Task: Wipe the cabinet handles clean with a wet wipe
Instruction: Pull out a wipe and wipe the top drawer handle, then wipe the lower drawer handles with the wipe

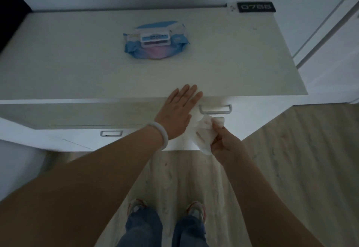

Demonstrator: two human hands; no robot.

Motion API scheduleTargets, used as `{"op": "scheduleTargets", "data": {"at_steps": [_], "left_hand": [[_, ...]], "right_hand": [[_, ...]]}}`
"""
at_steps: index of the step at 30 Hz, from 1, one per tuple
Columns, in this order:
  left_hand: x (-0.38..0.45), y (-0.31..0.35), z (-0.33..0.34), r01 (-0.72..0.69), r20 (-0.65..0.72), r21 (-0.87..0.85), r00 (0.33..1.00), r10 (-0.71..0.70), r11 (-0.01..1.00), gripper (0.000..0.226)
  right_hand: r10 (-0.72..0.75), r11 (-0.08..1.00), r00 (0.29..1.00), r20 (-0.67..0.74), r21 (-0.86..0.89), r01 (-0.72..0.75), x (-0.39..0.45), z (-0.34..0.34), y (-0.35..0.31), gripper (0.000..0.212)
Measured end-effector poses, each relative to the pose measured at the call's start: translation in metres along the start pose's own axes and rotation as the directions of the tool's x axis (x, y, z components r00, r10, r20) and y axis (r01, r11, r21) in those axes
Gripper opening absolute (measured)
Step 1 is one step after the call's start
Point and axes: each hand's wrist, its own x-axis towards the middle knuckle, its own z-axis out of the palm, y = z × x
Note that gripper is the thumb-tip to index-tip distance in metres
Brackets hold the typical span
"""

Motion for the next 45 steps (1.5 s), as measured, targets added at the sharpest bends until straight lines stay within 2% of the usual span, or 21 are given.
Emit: {"op": "scheduleTargets", "data": {"at_steps": [2, 6, 9, 11, 13, 15, 20, 22, 24, 28, 30, 32, 35, 38, 42, 45], "left_hand": [[-0.012, -0.006, -0.005, -0.055, 0.009, -0.013, 0.998, 0.055, 0.998, 0.065], [-0.053, -0.028, -0.006, -0.170, -0.009, -0.040, 0.985, 0.170, 0.985, 0.038], [-0.106, -0.065, 0.006, -0.129, 0.082, -0.127, 0.987, 0.140, 0.983, 0.037], [-0.146, -0.101, 0.021, -0.039, 0.209, -0.183, 0.975, 0.078, 0.982, 0.036], [-0.183, -0.141, 0.035, 0.018, 0.319, -0.189, 0.947, 0.044, 0.982, 0.042], [-0.212, -0.181, 0.045, 0.024, 0.349, -0.178, 0.936, 0.040, 0.984, 0.051], [-0.265, -0.260, 0.054, -0.008, 0.280, -0.141, 0.959, 0.047, 0.990, 0.043], [-0.281, -0.292, 0.063, -0.014, 0.245, -0.140, 0.968, 0.049, 0.990, 0.044], [-0.295, -0.317, 0.075, 0.002, 0.266, -0.140, 0.963, 0.035, 0.990, 0.046], [-0.302, -0.349, 0.103, 0.022, 0.279, -0.143, 0.960, 0.019, 0.989, 0.052], [-0.297, -0.358, 0.115, 0.014, 0.278, -0.143, 0.960, 0.027, 0.990, 0.059], [-0.287, -0.364, 0.123, 0.004, 0.256, -0.170, 0.966, 0.040, 0.985, 0.051], [-0.264, -0.378, 0.138, -0.088, 0.218, -0.145, 0.969, 0.119, 0.985, 0.052], [-0.237, -0.397, 0.158, -0.169, 0.199, -0.116, 0.962, 0.189, 0.979, 0.055], [-0.211, -0.425, 0.185, -0.300, 0.245, -0.040, 0.922, 0.301, 0.953, 0.057], [-0.205, -0.442, 0.197, -0.392, 0.260, -0.006, 0.888, 0.380, 0.920, 0.058]], "right_hand": [[0.014, 1.000, 1.000, 0.015, -0.016, -0.014, -0.003, 0.005, 0.005, 0.030], [0.038, 0.994, 0.999, 0.016, -0.104, -0.036, -0.007, 0.020, 0.029, 0.037], [0.079, 0.987, 0.997, -0.009, -0.141, -0.079, -0.005, 0.036, 0.061, 0.037], [0.096, 0.986, 0.995, -0.042, -0.136, -0.101, 0.000, 0.046, 0.090, 0.036], [0.094, 0.986, 0.993, -0.077, -0.132, -0.104, 0.008, 0.062, 0.124, 0.034], [0.085, 0.988, 0.990, -0.112, -0.117, -0.098, 0.016, 0.081, 0.160, 0.027], [0.036, 0.997, 0.968, -0.248, -0.058, -0.052, 0.038, 0.117, 0.251, 0.029], [0.046, 0.998, 0.961, -0.272, -0.022, -0.054, 0.047, 0.126, 0.286, 0.025], [0.030, 0.999, 0.959, -0.281, -0.018, -0.036, 0.055, 0.129, 0.315, 0.024], [-0.066, 0.990, 0.927, -0.369, -0.137, 0.016, 0.075, 0.127, 0.355, 0.028], [-0.111, 0.983, 0.929, -0.353, -0.178, 0.050, 0.081, 0.136, 0.366, 0.028], [-0.189, 0.965, 0.926, -0.326, -0.237, 0.114, 0.086, 0.146, 0.373, 0.026], [-0.363, 0.878, 0.894, -0.262, -0.418, 0.234, 0.109, 0.152, 0.384, 0.032], [-0.422, 0.857, 0.862, -0.281, -0.435, 0.278, 0.137, 0.160, 0.400, 0.033], [-0.463, 0.862, 0.828, -0.317, -0.378, 0.337, 0.172, 0.168, 0.430, 0.039], [-0.492, 0.853, 0.834, -0.250, -0.328, 0.405, 0.189, 0.176, 0.454, 0.045]]}}
